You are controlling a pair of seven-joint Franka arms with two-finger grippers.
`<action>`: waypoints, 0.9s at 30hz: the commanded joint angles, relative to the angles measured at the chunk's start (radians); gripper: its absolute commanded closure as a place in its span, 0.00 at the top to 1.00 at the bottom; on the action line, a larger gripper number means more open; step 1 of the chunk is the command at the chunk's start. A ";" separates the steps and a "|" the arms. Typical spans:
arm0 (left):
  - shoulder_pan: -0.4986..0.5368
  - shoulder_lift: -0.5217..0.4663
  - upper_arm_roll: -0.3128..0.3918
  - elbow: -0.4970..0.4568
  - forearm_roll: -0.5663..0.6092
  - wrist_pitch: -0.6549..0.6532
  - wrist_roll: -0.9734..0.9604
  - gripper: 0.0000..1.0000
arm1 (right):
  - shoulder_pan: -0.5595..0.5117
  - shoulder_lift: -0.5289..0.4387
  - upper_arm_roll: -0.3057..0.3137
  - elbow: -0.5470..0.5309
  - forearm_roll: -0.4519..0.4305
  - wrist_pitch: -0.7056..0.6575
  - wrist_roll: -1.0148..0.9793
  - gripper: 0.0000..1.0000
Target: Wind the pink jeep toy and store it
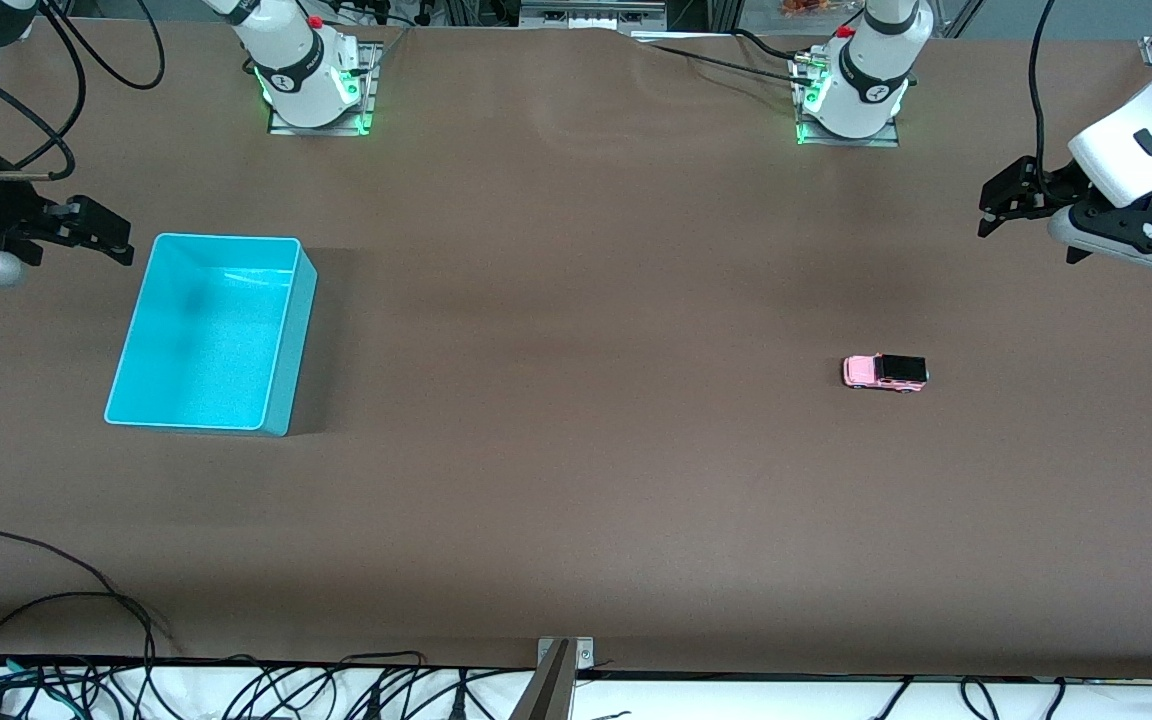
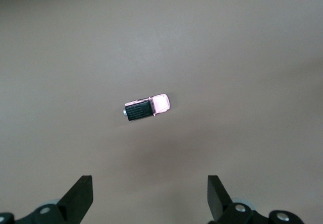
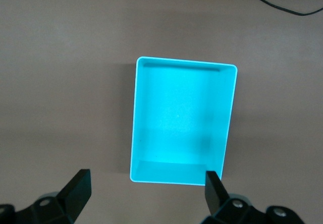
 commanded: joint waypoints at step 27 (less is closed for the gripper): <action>-0.010 0.024 0.002 0.034 -0.011 -0.035 -0.009 1.00 | -0.008 0.003 0.002 0.018 0.016 -0.019 -0.016 1.00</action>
